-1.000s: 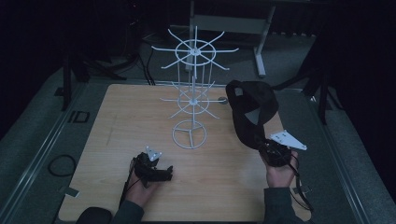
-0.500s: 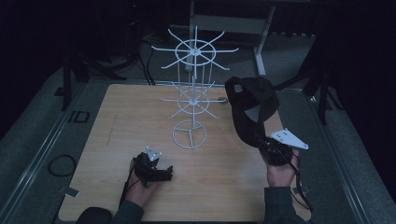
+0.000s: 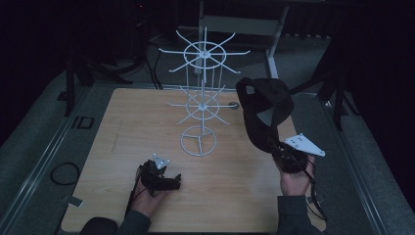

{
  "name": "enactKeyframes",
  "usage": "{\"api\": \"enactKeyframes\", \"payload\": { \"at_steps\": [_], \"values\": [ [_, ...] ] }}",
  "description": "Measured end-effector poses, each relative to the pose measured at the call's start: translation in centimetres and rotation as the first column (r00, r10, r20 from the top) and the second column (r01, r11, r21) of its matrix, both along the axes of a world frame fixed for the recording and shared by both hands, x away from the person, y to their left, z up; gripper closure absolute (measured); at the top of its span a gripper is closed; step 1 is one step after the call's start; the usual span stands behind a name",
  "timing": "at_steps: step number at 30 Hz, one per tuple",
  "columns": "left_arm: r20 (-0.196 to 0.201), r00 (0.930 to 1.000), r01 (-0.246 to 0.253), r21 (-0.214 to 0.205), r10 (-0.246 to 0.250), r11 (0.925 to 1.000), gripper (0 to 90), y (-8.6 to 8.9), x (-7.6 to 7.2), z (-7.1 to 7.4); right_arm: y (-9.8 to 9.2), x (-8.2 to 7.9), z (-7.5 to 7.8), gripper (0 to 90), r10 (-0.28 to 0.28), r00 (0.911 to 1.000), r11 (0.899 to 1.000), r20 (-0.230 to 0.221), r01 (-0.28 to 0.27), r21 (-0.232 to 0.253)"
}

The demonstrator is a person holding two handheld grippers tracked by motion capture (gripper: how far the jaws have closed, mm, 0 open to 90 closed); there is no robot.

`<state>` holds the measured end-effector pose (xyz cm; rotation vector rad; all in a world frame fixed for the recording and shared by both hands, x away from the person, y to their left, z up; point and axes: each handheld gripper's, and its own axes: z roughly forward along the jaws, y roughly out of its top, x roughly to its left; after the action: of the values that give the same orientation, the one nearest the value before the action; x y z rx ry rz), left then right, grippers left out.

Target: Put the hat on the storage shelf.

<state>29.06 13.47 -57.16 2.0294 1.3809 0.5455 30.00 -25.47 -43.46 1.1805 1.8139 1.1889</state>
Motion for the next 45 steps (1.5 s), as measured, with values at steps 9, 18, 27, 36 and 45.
{"api": "enactKeyframes", "payload": {
  "at_steps": [9, 18, 27, 36, 45],
  "values": [
    [0.001, 1.0000, -0.001, -0.001, 0.001, 1.0000, 0.1, 0.0, 0.0, 0.0, 0.0, -0.2, 0.4, 86.6, -0.003, 0.9999, 1.000, 0.012, 0.003, 0.001],
    [0.001, 1.0000, 0.000, 0.000, 0.000, 1.0000, 0.2, 0.0, 0.0, 0.0, 0.2, -0.4, 1.0, 86.6, -0.003, 0.9997, 1.000, 0.024, 0.003, 0.000],
    [0.001, 1.0000, 0.000, 0.001, 0.000, 1.0000, 0.1, 0.0, 0.0, 0.0, 0.3, -0.5, 1.5, 86.6, -0.001, 0.9994, 1.000, 0.035, 0.001, -0.001],
    [-0.001, 1.0000, 0.002, 0.002, -0.002, 1.0000, 0.1, 0.0, 0.0, 0.0, 0.4, -0.5, 1.9, 86.5, 0.000, 0.9990, 1.000, 0.044, 0.000, 0.000],
    [0.000, 1.0000, 0.001, 0.002, -0.001, 1.0000, 0.2, 0.0, 0.0, 0.0, 0.6, -0.6, 2.5, 86.5, 0.000, 0.9981, 1.000, 0.061, 0.000, 0.000]
  ]
}}
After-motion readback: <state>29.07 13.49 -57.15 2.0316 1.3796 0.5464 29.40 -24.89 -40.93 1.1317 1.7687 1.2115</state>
